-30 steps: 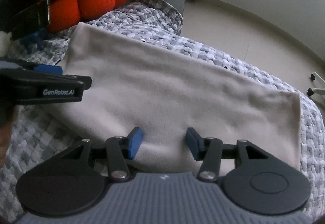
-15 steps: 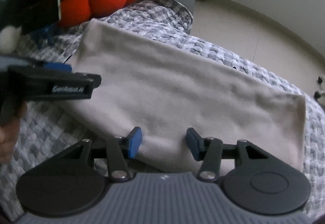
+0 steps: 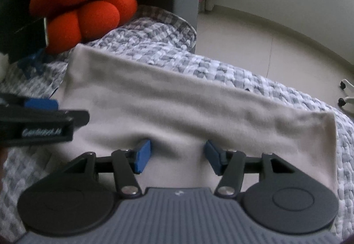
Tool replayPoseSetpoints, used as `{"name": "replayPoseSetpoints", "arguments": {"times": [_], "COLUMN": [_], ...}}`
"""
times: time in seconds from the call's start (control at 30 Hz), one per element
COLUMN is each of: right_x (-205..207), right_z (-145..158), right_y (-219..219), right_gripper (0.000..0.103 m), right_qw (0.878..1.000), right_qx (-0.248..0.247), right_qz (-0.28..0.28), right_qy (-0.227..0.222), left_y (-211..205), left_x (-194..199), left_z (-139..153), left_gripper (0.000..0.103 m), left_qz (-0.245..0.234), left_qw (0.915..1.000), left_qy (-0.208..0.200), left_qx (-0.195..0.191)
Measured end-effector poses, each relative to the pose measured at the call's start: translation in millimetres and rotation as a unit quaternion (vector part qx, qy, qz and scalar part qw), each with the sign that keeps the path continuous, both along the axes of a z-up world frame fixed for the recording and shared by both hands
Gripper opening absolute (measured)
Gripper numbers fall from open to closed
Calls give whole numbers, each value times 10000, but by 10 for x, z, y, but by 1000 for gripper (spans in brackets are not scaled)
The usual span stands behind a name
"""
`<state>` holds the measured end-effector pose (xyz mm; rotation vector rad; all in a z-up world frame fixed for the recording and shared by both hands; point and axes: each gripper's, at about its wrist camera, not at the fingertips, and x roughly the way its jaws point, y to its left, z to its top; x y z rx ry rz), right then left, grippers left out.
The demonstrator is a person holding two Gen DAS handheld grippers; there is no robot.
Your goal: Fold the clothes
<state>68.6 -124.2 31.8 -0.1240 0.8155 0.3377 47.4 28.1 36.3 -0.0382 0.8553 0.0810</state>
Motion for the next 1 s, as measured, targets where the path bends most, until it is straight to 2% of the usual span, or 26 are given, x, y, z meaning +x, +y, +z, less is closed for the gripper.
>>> {"name": "replayPoseSetpoints", "arguments": {"times": [0.3,0.47,0.53,0.63,0.8,1.0], "right_x": [157,173,229,253,288,224], "right_z": [27,113,39,-36,-36,119], "right_y": [-60,-85,-62,-1,6,-41], "right_gripper": [64,64,64,64,64,64], "right_qw": [9983,9961,9970,9976,9964,9945], "right_qx": [428,588,473,273,344,403], "right_qz": [-316,-518,-531,-442,-617,-764], "right_qy": [-228,-401,-321,-461,-476,-589], "left_y": [65,49,36,38,50,74], "left_x": [7,4,4,7,8,13], "left_z": [0,-2,-5,-5,-2,3], "left_gripper": [60,60,61,63,63,63], "left_qz": [19,9,0,-26,-30,-2], "left_qw": [9998,9998,9999,9999,9998,9996], "left_qy": [60,55,48,48,49,60], "left_qx": [-213,-175,-150,-162,-188,-291]}}
